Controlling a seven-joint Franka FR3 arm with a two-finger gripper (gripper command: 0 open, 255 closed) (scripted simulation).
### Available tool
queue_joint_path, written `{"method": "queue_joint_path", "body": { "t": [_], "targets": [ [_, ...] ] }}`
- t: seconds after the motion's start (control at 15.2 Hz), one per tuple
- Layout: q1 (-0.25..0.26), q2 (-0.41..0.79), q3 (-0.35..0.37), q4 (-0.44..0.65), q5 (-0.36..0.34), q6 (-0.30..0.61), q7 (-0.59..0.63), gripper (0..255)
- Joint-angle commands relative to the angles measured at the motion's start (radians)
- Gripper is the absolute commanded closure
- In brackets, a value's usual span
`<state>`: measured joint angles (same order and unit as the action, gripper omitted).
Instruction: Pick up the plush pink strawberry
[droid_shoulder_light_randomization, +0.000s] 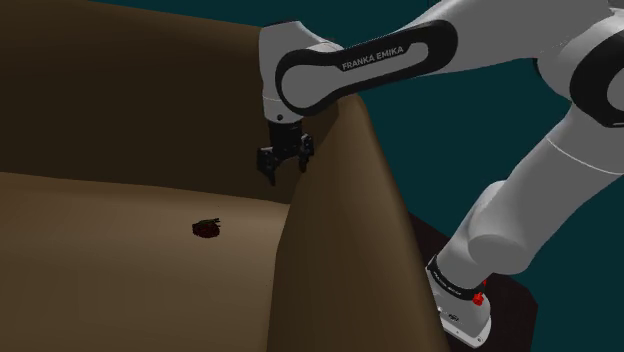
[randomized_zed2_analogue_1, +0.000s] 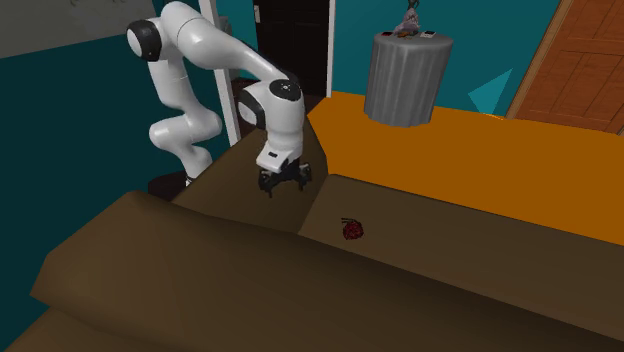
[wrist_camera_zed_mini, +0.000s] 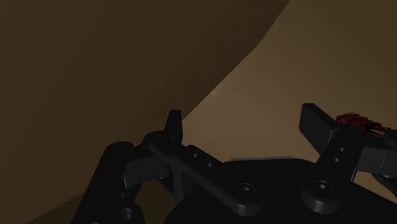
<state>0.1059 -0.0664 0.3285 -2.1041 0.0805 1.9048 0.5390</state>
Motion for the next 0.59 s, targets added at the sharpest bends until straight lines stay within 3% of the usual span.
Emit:
{"method": "queue_joint_path", "body": {
  "t": [0.0,0.53],
  "targets": [
    [0.014,0.077,0.019,0.055,-0.013,0.017,0.038,0],
    [0.092,0.387,0.050,0.312,-0.092,0.046,0.164,0]
  ]
}}
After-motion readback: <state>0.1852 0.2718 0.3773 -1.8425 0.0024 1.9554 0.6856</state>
